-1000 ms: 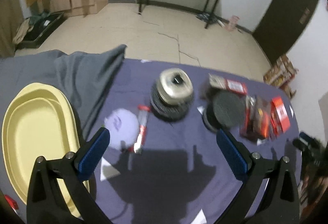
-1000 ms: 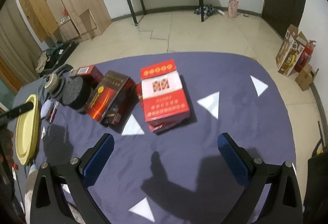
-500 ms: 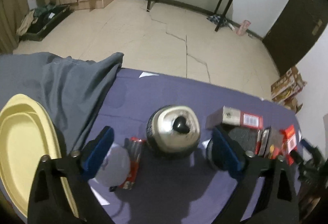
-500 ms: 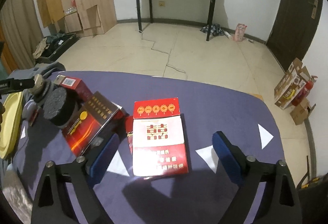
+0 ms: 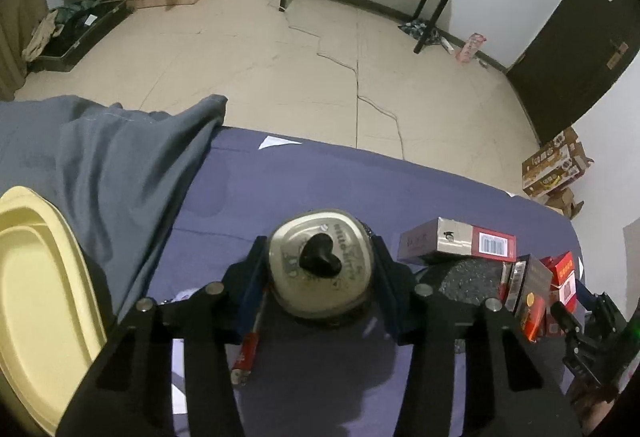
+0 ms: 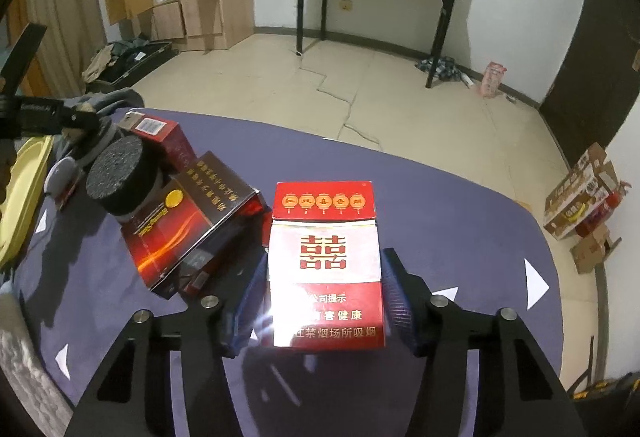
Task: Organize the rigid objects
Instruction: 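Carry the tin into the yellow tray with the left gripper while the right gripper places the red pack there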
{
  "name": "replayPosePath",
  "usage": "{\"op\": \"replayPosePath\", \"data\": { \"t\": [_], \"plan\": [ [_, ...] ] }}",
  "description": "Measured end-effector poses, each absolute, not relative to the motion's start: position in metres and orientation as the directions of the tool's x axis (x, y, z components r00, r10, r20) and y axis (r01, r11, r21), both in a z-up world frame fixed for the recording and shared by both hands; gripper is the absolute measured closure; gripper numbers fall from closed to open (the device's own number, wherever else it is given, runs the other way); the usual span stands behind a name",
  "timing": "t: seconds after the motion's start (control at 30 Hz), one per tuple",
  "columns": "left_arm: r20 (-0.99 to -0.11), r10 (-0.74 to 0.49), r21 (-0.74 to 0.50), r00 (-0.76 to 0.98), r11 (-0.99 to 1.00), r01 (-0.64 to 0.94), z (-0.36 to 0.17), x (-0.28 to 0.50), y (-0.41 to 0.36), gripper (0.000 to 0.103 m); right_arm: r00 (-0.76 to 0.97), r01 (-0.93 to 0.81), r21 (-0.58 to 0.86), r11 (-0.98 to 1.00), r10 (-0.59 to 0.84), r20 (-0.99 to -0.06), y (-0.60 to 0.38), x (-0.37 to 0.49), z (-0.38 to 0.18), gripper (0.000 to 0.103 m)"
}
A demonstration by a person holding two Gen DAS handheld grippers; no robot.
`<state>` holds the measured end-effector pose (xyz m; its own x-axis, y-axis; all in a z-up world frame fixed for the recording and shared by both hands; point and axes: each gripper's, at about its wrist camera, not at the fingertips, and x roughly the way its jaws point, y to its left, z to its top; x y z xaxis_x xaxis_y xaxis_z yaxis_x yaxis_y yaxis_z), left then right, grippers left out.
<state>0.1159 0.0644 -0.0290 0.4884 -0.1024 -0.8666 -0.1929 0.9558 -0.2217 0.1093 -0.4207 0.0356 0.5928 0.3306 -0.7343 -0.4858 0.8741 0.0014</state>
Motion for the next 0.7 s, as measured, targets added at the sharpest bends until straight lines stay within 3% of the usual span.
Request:
{"op": "replayPosePath", "data": {
  "t": [0.4, 0.7],
  "plan": [
    [-0.851, -0.139, -0.245, 0.506, 0.958, -0.151, 0.002, 0.095, 0.073, 0.052, 0.662, -0.501, -0.011, 0.865, 0.375, -0.649, -0.431, 0.085, 0.066, 0.048],
    [-0.836, -0.033, -0.172, 0.548, 0.964, -0.204, 0.056, 0.038, 0.170, 0.052, 0.545, -0.728, 0.028, 0.685, 0.603, -0.582, -0.337, 0.028, 0.135, 0.048]
  ]
}}
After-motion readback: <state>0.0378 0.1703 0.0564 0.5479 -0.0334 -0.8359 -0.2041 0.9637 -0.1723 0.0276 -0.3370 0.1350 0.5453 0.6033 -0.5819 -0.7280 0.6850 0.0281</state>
